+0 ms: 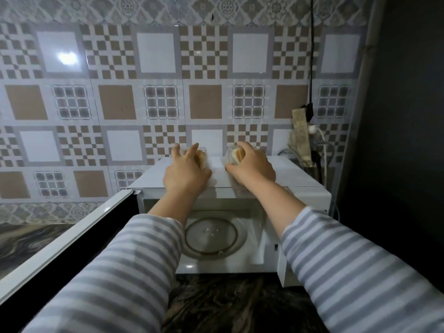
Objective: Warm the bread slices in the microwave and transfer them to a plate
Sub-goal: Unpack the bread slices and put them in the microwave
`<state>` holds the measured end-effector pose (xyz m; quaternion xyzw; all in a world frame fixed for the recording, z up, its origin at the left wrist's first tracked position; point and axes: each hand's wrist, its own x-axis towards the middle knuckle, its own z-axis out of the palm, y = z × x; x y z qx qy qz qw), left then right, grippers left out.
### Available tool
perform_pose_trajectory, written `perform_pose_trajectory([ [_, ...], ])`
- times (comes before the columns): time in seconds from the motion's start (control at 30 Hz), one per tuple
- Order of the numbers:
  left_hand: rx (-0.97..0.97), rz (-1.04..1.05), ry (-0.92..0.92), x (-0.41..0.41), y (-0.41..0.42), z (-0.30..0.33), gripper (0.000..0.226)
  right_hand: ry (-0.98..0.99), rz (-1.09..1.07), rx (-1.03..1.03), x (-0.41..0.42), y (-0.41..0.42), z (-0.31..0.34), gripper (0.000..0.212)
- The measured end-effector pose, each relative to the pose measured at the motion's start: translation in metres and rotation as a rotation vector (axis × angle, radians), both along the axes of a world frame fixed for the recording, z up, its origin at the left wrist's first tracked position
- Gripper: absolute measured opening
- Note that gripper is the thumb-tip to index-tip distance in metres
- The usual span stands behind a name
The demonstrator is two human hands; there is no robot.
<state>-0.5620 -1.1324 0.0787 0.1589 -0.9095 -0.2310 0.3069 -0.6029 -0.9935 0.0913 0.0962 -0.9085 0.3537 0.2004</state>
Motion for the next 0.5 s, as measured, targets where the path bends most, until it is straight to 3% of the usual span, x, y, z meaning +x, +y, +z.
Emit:
perform_pose_trajectory([
  [0.3,-0.009,-0.106,0.131,0.122,0.058,-0.033,0.059,0.076,-0.057,-0.019,0.116,0.06,-0.036,0.061],
  [0.5,0.047,-0.145,0.066,0.18,0.096,-0.094,0.061,0.019,-0.103,-0.011,0.183,0.1,-0.088,0.063],
])
